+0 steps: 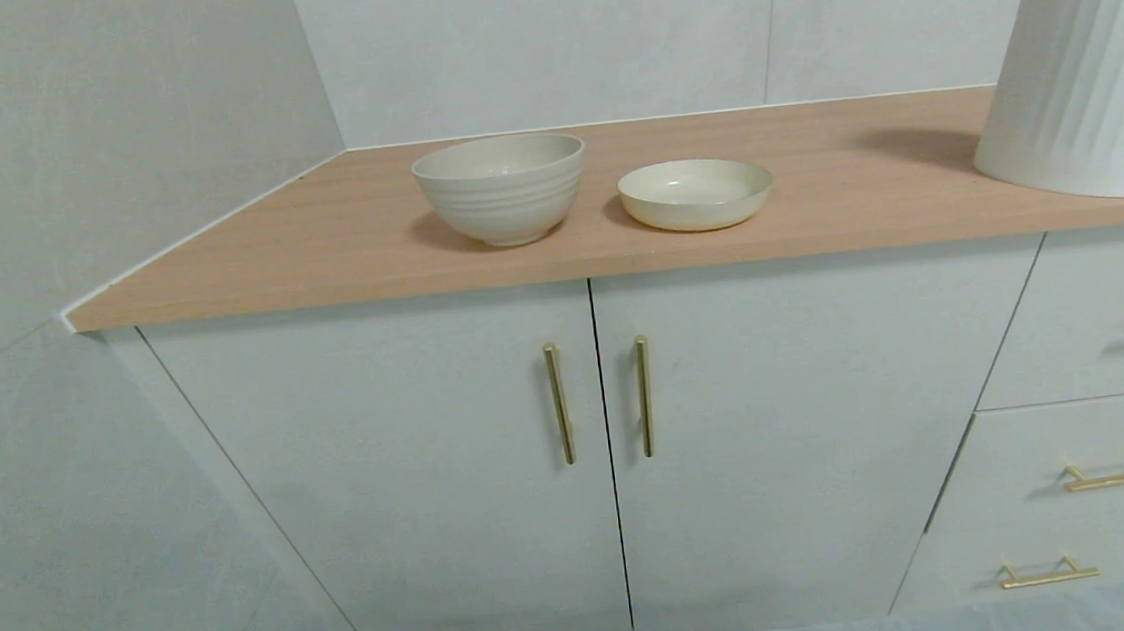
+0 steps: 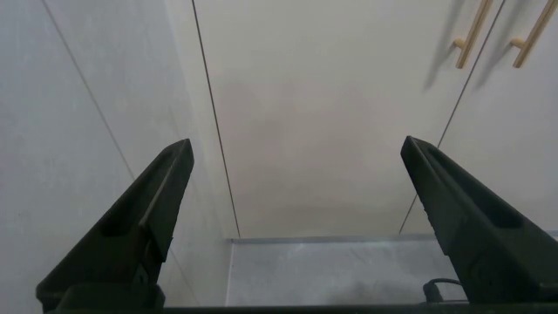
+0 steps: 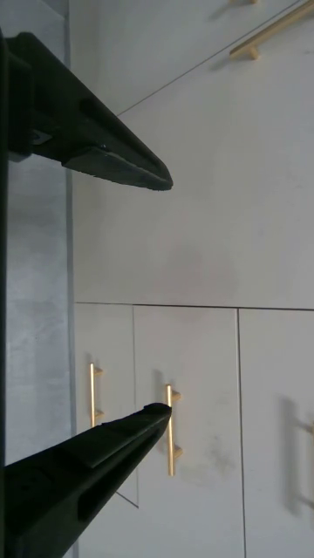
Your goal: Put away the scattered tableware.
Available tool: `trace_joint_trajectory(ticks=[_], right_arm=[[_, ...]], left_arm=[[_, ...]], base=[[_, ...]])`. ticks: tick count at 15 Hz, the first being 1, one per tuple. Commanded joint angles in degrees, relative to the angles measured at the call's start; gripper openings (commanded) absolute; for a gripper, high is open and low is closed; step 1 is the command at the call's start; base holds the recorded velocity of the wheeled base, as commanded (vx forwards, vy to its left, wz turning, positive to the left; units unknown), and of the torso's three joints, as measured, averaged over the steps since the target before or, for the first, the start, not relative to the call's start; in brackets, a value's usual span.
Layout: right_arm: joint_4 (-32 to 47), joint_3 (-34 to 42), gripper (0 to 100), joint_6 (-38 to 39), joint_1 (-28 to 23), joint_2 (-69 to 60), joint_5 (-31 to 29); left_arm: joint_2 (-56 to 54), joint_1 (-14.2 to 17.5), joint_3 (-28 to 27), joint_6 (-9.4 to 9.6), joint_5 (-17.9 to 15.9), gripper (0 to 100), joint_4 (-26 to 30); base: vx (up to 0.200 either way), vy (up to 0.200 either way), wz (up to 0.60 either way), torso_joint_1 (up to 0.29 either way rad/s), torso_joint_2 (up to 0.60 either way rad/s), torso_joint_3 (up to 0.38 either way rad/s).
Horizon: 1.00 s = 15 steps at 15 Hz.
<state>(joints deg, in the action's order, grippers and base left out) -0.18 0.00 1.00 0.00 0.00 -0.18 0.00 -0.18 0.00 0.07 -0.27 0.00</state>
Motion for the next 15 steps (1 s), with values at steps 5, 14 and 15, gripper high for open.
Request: trace_joint_trajectory(ticks=[5, 14, 15], right_arm=[[-6.85, -5.27, 100, 3.48, 0.18, 0.88, 3.70], [2.20, -23.29, 100, 3.04, 3.60, 40.52, 26.90], [-1.57, -23.91, 100, 1.90, 6.50, 46.49, 26.64]], left_arm=[[0.00, 0.01, 0.00, 0.10, 0.00, 100, 0.00], [0.00, 0.01, 0.00, 0.10, 0.00, 100, 0.00], [0.00, 0.01, 0.00, 0.10, 0.00, 100, 0.00]], base=[[0.000, 0.000, 0.00, 0.000, 0.00, 0.000], [0.000, 0.000, 0.00, 0.000, 0.00, 0.000], [0.000, 0.000, 0.00, 0.000, 0.00, 0.000]])
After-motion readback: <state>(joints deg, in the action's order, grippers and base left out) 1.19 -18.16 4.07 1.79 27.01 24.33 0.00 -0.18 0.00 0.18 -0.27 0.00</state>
